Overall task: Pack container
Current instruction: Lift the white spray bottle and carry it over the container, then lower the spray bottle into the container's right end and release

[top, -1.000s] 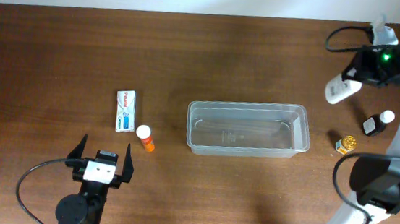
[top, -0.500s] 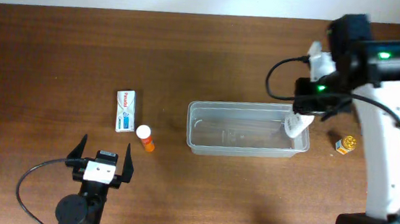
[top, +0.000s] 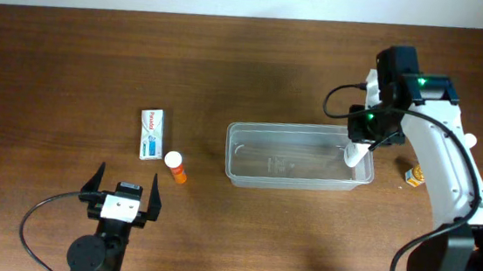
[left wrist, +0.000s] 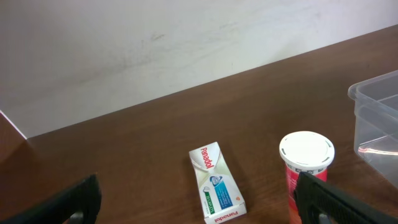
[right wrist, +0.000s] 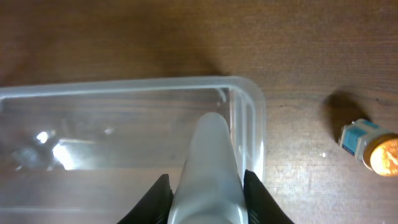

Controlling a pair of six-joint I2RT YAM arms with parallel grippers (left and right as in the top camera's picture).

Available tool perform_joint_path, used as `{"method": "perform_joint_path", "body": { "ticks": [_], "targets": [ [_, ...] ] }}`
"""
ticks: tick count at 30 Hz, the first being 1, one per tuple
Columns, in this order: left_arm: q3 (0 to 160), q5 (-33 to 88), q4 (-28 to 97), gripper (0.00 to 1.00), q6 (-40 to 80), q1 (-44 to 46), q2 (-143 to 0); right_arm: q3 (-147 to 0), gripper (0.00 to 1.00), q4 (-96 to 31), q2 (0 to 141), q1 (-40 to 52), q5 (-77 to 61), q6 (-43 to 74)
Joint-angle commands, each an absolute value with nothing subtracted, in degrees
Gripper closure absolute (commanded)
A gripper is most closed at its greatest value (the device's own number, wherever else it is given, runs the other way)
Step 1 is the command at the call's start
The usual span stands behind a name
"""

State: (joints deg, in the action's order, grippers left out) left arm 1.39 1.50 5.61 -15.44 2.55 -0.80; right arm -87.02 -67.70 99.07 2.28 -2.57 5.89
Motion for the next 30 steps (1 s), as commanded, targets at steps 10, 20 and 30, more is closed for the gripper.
{"method": "perform_joint_path", "body": {
  "ticks": [10,20,30],
  "targets": [
    [1.1,2.2,5.6,0.01,-15.5,2.2,-0.3,-78.4,0.75,-59.3,98.8,1.5,-6.0,-0.1],
    [1.1,2.2,5.6,0.01,-15.5,2.2,-0.3,-73.0,0.73,-52.7,98.8,1.5,-6.0,-0.2],
    [1.1,2.2,5.6,0.01,-15.5,2.2,-0.3,-73.2,0.52,-51.4,98.8,1.5,-6.0,-0.2]
  ]
}}
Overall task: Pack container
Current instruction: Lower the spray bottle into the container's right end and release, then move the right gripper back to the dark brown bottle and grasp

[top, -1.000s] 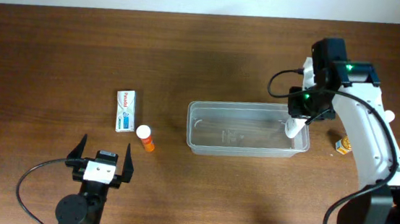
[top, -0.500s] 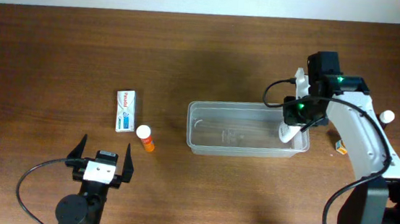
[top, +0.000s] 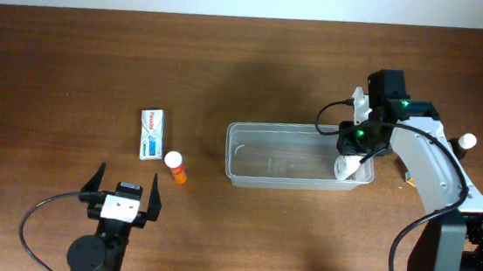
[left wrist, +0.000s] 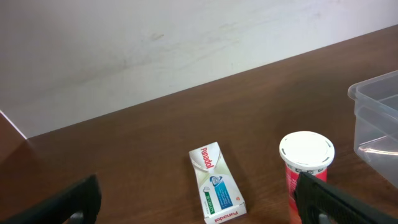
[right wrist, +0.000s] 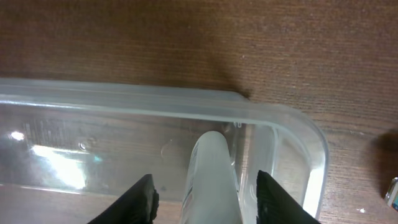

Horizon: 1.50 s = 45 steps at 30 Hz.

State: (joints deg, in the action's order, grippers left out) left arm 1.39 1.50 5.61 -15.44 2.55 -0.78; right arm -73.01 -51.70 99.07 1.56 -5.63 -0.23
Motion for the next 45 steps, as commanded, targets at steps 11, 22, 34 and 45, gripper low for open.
{"method": "perform_joint_path", "body": {
  "ticks": [11,22,34,45],
  "targets": [
    [1.1,2.2,5.6,0.01,-15.5,2.2,-0.3,-97.8,0.37,-64.7,98.6,0.0,-5.3,-0.6],
    [1.1,2.2,5.6,0.01,-15.5,2.2,-0.3,-119.0,0.08,-86.4,99.4,-21.4,0.0,-12.4],
    [1.1,2.2,5.6,0.01,-15.5,2.2,-0.3,-109.8,0.08,-80.1,110.5,-32.7,-6.9,-25.4],
    [1.1,2.2,5.6,0.01,-15.5,2.2,-0.3,-109.8,0.08,-72.6,120.4,-32.7,-2.7,-30.3]
  ]
}}
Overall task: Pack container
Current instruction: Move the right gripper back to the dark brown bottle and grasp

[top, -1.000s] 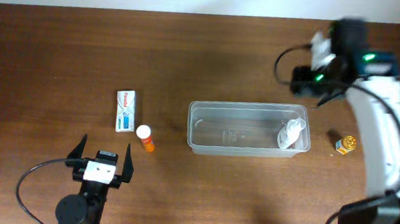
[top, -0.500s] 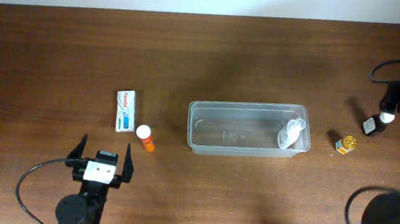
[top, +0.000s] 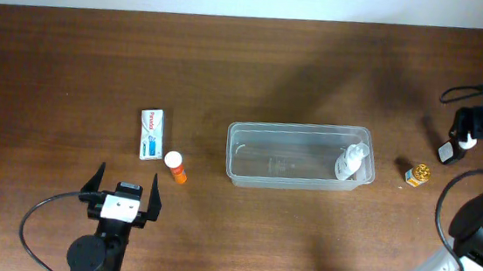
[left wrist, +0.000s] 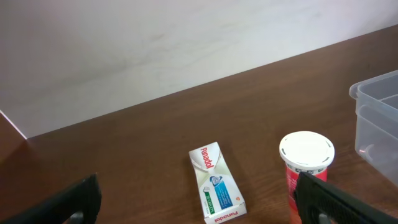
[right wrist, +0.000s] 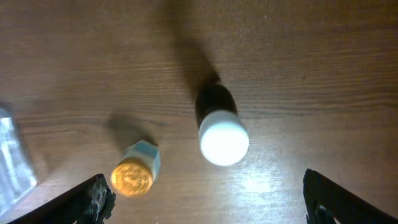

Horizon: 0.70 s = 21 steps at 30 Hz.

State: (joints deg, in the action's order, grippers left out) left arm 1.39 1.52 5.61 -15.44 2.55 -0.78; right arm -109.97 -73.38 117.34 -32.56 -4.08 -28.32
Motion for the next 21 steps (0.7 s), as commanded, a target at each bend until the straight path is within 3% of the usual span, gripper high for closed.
{"method": "perform_joint_path", "body": {
  "ticks": [1,11,15,21],
  "targets": [
    [1.1,2.2,5.6,0.01,-15.5,2.2,-0.3,-109.8,0.08,-72.1,121.4,-32.7,-2.7,-30.7],
    [1.1,2.2,5.6,0.01,-15.5,2.2,-0.3,-109.8,0.13,-69.5,128.9,-33.6,-2.4,-31.3],
    [1.1,2.2,5.6,0.01,-15.5,2.2,-0.3,-109.8,0.21,-69.4,129.7,-34.3,-3.5,-31.3],
    [1.1,2.2,5.6,0.01,-15.5,2.2,-0.3,-109.8,0.44,-69.3,129.8,-34.3,-5.9,-31.3]
  ]
}}
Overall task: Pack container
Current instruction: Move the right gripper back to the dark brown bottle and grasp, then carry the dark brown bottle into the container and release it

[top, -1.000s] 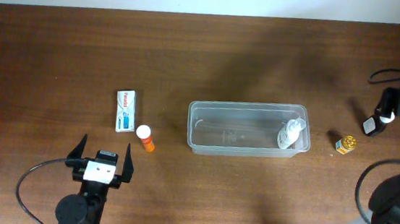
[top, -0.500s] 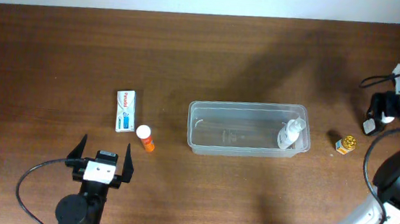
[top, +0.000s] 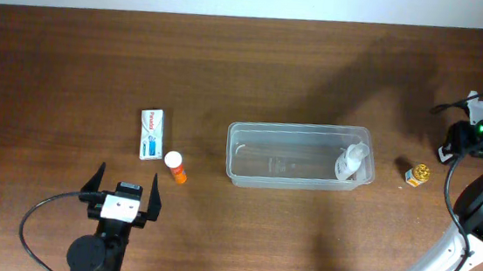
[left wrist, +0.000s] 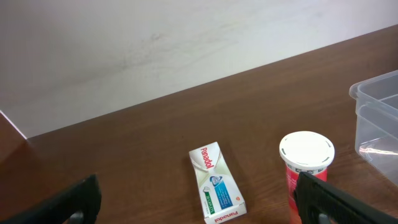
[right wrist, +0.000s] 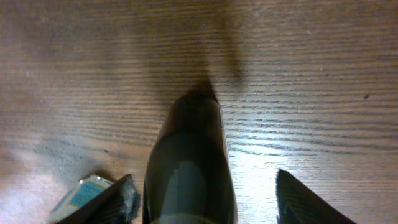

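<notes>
The clear plastic container (top: 297,156) sits mid-table with a white bottle (top: 350,163) in its right end. At the far right my right gripper (top: 462,137) is down at a dark bottle with a white cap (top: 444,154). In the right wrist view the dark bottle (right wrist: 189,162) stands between my right gripper's (right wrist: 211,205) open fingers, nearer the left one. A gold-capped small jar (top: 415,174) lies just right of the container. A Panadol box (top: 151,133) and an orange tube with a white cap (top: 175,166) lie left of it. My left gripper (top: 122,197) rests open near the front edge.
In the left wrist view the Panadol box (left wrist: 216,183) and the orange tube (left wrist: 306,167) lie just ahead of the open left gripper (left wrist: 196,208). The container's corner (left wrist: 376,112) shows at the right, with a white wall behind the table.
My right gripper was above the dark bottle, looking down on its white cap. Now it is lower, with the bottle's body between its open fingers. The left arm has not moved.
My right gripper held the white bottle over the container's right end, then had it down inside. Later the bottle was left in the container and the gripper stood open over the dark bottle at the far right, where its fingers now flank it.
</notes>
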Controlling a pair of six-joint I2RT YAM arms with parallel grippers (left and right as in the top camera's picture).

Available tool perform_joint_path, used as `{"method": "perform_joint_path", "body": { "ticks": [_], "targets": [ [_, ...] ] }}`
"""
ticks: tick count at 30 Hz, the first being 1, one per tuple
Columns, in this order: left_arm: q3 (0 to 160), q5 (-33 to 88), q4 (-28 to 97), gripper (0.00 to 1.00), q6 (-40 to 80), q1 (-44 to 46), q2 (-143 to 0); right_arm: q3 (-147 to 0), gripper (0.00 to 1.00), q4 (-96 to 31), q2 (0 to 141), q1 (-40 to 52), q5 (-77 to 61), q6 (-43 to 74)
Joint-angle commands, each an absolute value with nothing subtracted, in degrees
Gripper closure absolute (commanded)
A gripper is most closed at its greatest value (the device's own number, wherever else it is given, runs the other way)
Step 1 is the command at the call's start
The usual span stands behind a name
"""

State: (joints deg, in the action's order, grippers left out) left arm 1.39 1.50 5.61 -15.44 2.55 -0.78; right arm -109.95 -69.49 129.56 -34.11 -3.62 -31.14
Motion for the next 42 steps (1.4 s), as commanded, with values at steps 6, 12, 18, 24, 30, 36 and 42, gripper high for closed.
{"method": "perform_joint_path", "body": {
  "ticks": [6,12,18,24,30,36,42],
  "targets": [
    [1.1,2.2,5.6,0.01,-15.5,2.2,-0.3,-109.8,0.55,-69.1,129.8,-34.2,-7.4,-31.3],
    [1.1,2.2,5.6,0.01,-15.5,2.2,-0.3,-110.2,0.74,-69.5,129.6,-34.2,-8.9,-29.3],
    [1.1,2.2,5.6,0.01,-15.5,2.2,-0.3,-117.4,0.75,-75.2,129.6,-34.2,-9.8,-25.3],
    [1.1,2.2,5.6,0.01,-15.5,2.2,-0.3,-134.1,0.75,-89.4,129.6,-33.9,-19.1,-24.9],
    [1.1,2.2,5.6,0.01,-15.5,2.2,-0.3,-147.0,0.77,-97.3,126.2,-30.5,-21.9,-17.9],
    [1.1,2.2,5.6,0.01,-15.5,2.2,-0.3,-145.3,0.75,-97.4,116.3,-21.9,-16.1,-12.5],
    [1.1,2.2,5.6,0.01,-15.5,2.2,-0.3,-134.7,0.75,-97.3,105.5,-9.5,-15.1,-10.0]
  ]
}}
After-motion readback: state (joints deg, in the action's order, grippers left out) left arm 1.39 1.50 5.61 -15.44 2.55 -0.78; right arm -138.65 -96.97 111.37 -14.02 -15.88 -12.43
